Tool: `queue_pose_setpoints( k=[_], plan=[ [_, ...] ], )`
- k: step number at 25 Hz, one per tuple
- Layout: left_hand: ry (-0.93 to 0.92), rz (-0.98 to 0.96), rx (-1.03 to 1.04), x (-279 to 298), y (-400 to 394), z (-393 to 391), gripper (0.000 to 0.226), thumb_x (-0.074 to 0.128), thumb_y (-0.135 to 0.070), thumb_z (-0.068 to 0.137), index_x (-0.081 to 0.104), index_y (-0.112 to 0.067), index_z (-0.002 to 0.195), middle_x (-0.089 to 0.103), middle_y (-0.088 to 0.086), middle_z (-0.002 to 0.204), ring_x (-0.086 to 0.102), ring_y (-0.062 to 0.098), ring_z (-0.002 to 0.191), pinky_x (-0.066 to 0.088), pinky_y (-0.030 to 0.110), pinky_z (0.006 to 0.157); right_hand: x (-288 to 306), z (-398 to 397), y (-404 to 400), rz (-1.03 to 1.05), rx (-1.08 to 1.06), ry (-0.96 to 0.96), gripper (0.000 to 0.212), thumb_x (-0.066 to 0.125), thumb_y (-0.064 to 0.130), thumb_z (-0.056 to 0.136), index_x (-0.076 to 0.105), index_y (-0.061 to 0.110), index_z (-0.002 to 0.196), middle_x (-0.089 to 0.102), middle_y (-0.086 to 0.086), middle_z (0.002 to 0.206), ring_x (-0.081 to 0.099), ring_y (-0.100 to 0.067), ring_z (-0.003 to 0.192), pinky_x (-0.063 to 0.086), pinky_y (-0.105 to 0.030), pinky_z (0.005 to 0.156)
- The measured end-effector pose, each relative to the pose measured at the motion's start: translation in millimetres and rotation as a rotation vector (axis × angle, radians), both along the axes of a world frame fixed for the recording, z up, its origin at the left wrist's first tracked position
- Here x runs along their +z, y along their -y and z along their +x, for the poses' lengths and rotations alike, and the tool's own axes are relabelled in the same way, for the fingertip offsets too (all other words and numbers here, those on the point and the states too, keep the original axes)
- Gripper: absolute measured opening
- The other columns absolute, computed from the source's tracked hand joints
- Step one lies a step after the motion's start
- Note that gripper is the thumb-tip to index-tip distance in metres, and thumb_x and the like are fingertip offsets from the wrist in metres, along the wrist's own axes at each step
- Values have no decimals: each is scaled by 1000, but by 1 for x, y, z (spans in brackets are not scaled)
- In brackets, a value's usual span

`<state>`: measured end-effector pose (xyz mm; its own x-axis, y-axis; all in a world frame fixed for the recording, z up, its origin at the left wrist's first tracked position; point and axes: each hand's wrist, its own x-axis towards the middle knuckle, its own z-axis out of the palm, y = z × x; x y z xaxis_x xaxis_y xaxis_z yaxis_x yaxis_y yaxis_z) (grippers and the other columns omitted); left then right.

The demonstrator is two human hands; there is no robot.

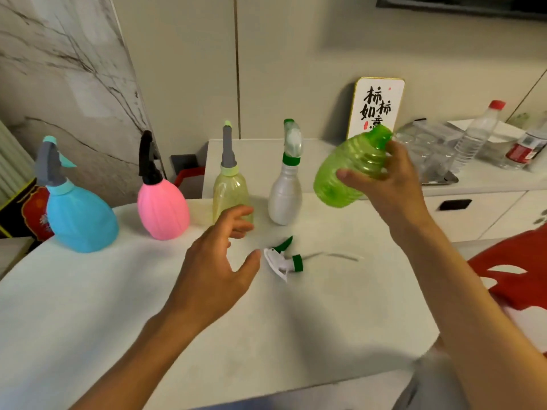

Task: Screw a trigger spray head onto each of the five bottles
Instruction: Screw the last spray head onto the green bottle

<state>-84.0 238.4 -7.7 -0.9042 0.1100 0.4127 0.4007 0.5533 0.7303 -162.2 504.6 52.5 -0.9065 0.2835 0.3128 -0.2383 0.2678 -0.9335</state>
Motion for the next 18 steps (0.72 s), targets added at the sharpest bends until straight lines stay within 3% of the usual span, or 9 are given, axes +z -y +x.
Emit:
queue_pose_setpoints(
  k=[1, 3, 5, 7, 10, 11, 12, 15, 18],
  plan=[
    [14, 48, -19, 3, 1, 1, 71, 78, -39, 73, 39, -41, 132, 58, -21, 119, 55, 0, 110, 48, 25, 87, 3, 18, 16, 65, 138, 18, 78, 92, 27, 60, 52, 24, 127, 64, 9, 113, 65, 4, 90, 52, -14, 69],
    [105, 140, -118, 10, 3, 8, 90, 84, -49, 61, 34, -43, 136, 54, -23, 125, 53, 1, 116, 48, 24, 87, -6, 55, 54, 79, 429, 80, 75, 92, 20, 63, 54, 20, 127, 68, 3, 112, 67, -7, 97, 57, -25, 76],
    [181, 254, -245, 15, 8, 16, 96, 91, -40, 57, 36, -42, 136, 59, -19, 123, 60, 8, 112, 54, 27, 82, -17, 86, 89, -17, 631, 121, 68, 86, 21, 72, 53, 20, 131, 69, -2, 116, 67, -20, 106, 58, -35, 82],
    [206, 310, -288, 15, 14, 19, 91, 93, -28, 57, 42, -39, 132, 66, -13, 117, 66, 12, 104, 57, 25, 74, -23, 96, 101, -51, 731, 149, 59, 77, 31, 82, 50, 27, 135, 68, 2, 123, 64, -18, 113, 58, -34, 84],
    [209, 252, -185, 11, 25, 23, 87, 92, -39, 55, 44, -47, 127, 65, -19, 112, 67, 6, 99, 55, 18, 71, -31, 81, 82, -53, 752, 264, 46, 67, 35, 87, 54, 34, 132, 66, 10, 127, 63, -15, 114, 55, -33, 89],
    [205, 200, -132, 9, 27, 24, 88, 91, -44, 54, 43, -48, 126, 64, -23, 112, 65, 2, 98, 54, 16, 71, -38, 73, 75, 35, 650, 300, 45, 64, 30, 86, 55, 35, 130, 65, 12, 127, 63, -16, 112, 54, -31, 87],
    [201, 153, -82, 8, 29, 23, 88, 90, -47, 52, 42, -49, 126, 63, -25, 111, 64, 0, 97, 54, 16, 71, -46, 65, 70, 260, 529, 299, 46, 61, 22, 85, 55, 35, 129, 63, 11, 129, 61, -19, 112, 51, -31, 86],
    [187, 91, 60, 4, 35, 18, 87, 87, -56, 48, 41, -53, 121, 59, -19, 111, 60, 0, 97, 55, 26, 76, -80, 45, 74, 1171, 322, 259, 47, 55, 13, 84, 53, 27, 129, 59, 4, 128, 51, -25, 113, 39, -35, 84],
    [165, 59, 125, 8, 36, 13, 81, 81, -68, 44, 35, -67, 111, 52, -22, 109, 55, -2, 97, 55, 35, 79, -101, 39, 82, 1437, 208, 318, 33, 52, 18, 87, 55, 23, 120, 60, 1, 116, 48, -27, 107, 31, -37, 80]
  ],
)
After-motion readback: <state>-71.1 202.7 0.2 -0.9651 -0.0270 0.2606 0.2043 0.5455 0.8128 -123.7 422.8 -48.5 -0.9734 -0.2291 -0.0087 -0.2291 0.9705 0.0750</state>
